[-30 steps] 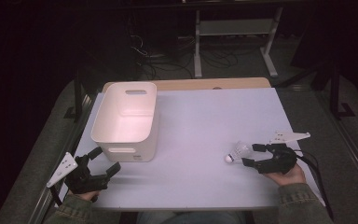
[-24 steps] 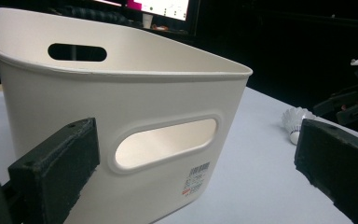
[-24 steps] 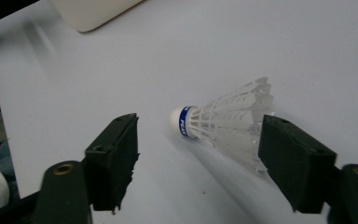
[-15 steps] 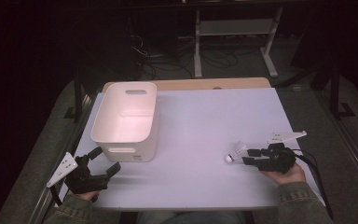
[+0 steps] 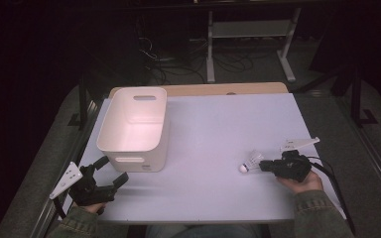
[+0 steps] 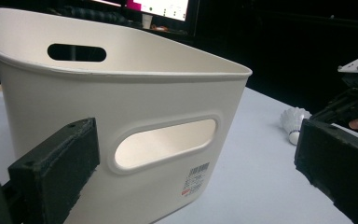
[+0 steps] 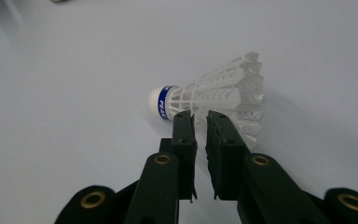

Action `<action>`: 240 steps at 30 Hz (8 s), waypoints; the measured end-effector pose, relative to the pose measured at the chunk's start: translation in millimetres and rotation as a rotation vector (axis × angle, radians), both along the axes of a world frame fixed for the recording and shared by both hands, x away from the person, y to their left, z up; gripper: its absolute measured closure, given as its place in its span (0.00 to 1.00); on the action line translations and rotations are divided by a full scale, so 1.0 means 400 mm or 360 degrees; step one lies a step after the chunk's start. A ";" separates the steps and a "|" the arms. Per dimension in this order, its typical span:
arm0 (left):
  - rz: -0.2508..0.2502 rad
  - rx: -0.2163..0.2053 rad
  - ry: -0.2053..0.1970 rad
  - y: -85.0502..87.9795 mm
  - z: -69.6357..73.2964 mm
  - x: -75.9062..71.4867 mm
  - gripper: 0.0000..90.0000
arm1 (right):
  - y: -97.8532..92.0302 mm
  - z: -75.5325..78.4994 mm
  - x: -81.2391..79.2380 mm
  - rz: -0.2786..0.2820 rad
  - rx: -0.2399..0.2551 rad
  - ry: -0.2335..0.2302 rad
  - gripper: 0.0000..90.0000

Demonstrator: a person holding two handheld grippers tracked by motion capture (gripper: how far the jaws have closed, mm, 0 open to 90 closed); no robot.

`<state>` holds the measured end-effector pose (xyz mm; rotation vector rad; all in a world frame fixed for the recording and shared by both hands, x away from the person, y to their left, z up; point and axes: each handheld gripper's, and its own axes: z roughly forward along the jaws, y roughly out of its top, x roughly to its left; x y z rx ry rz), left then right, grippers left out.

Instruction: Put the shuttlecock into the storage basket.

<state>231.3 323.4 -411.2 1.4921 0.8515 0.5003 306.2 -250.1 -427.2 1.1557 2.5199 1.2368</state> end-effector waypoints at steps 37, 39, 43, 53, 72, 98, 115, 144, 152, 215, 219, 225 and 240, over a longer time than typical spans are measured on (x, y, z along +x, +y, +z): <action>0.0003 -0.0007 0.0003 0.001 0.000 0.000 0.00 | 0.061 -0.011 0.103 -0.0089 -0.0016 0.0005 0.98; 0.0004 -0.0005 0.0001 0.001 0.000 0.000 0.00 | 0.063 -0.012 0.104 -0.0085 -0.0008 -0.0002 0.98; 0.0001 -0.0005 -0.0001 0.001 0.001 0.000 0.00 | 0.072 -0.010 0.111 -0.0090 -0.0016 0.0007 0.98; 0.0001 0.0002 -0.0001 0.001 0.000 0.000 0.00 | 0.089 -0.013 0.129 -0.0091 0.0016 0.0020 0.98; 0.0000 -0.0011 0.0002 0.001 0.000 -0.001 0.00 | 0.149 -0.014 0.173 -0.0045 0.0079 0.0046 0.98; -0.0002 -0.0025 -0.0001 -0.001 0.000 -0.001 0.00 | 0.229 -0.018 0.177 0.0090 0.0139 0.0071 0.98; -0.0001 -0.0032 0.0001 -0.002 0.001 -0.001 0.00 | 0.239 -0.004 0.152 0.0119 0.0171 0.0062 0.90; 0.0001 -0.0028 -0.0002 -0.002 0.001 -0.002 0.00 | 0.238 0.037 0.077 0.0242 0.0072 -0.0019 0.12; 0.0002 -0.0028 -0.0001 -0.002 0.001 -0.002 0.00 | 0.237 0.052 0.032 0.0344 0.0048 -0.0041 0.04; -0.0008 -0.0008 -0.0008 -0.001 0.002 -0.001 0.00 | 0.388 0.000 -0.011 0.0734 0.0054 0.0154 0.98; -0.0009 -0.0013 -0.0010 -0.002 0.002 -0.001 0.00 | 0.389 0.000 -0.005 0.0720 0.0052 0.0153 0.98; -0.0009 -0.0009 -0.0010 -0.001 0.002 -0.001 0.00 | 0.393 0.002 0.000 0.0703 0.0046 0.0153 0.98; -0.0008 -0.0024 -0.0008 -0.002 0.001 -0.001 0.00 | 0.405 0.006 0.031 0.0646 0.0032 0.0115 0.98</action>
